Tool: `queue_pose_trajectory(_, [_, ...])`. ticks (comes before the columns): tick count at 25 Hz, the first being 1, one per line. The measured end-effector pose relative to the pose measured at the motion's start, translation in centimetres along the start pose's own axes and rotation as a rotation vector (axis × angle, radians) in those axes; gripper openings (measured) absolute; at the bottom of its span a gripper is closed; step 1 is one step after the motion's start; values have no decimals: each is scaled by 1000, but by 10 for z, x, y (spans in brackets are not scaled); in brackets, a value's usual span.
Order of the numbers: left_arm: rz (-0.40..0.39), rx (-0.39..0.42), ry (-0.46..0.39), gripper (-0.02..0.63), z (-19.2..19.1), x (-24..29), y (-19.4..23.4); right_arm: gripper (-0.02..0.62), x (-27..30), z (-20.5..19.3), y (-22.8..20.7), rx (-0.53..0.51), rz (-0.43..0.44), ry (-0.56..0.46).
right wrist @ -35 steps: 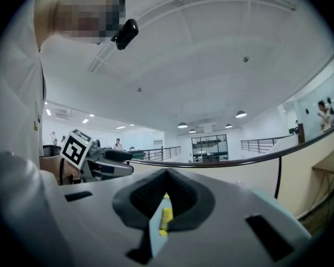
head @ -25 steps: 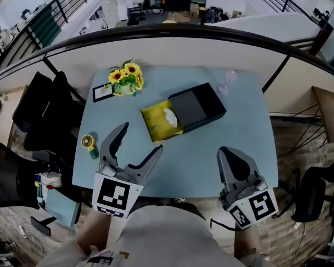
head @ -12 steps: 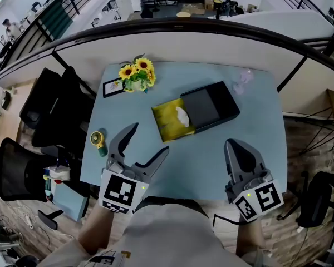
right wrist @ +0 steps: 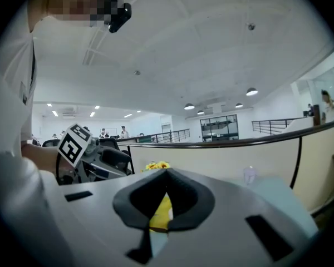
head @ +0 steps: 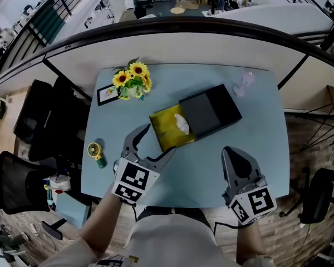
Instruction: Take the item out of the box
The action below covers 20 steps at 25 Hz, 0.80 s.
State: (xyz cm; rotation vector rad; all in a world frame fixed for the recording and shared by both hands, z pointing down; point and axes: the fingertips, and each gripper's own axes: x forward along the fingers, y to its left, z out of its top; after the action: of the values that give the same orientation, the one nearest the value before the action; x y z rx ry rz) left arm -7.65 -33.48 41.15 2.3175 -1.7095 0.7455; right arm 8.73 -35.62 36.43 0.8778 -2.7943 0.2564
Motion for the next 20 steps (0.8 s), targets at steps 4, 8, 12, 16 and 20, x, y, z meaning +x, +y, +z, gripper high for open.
queue_pose_trajectory(4, [-23, 115, 100, 382, -24, 38, 3, 3, 21, -19, -5, 8, 7, 49])
queue_pose_trajectory(8, [-82, 103, 165, 382, -57, 79, 2, 3, 39, -44, -9, 24, 12, 98])
queue_pose_trajectory(12, [-136, 69, 210, 382, -86, 119, 3, 3, 60, -68, -15, 34, 12, 135])
queue_pose_trajectory(16, [-198, 37, 221, 382, -106, 152, -2, 3, 75, -88, -16, 49, 12, 152])
queue_pose_trajectory(20, [-191, 73, 311, 382, -139, 186, -1, 3, 84, -111, -20, 62, 14, 172])
